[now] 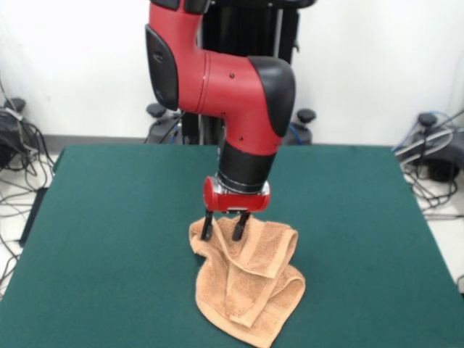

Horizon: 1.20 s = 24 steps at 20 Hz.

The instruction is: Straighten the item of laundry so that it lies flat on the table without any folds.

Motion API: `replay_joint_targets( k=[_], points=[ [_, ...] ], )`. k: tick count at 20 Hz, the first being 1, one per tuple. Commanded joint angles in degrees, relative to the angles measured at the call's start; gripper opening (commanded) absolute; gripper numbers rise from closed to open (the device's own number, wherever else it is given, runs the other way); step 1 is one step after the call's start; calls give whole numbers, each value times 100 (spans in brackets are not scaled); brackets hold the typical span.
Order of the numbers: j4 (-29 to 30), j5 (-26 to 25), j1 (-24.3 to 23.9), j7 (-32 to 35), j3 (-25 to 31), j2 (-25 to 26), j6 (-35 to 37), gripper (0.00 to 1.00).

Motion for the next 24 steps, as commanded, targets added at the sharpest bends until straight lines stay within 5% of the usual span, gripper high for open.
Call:
replay_joint_targets(
  k=[1, 8, 9, 24],
  points=[
    [-40, 36, 7, 909, 75, 183, -213, 100],
    [-45, 52, 6, 921, 71, 185, -243, 100],
    [-43, 61, 15, 941, 57, 188, -265, 0],
    [-105, -16, -189, 721, 346, 172, -106, 0]
  ],
)
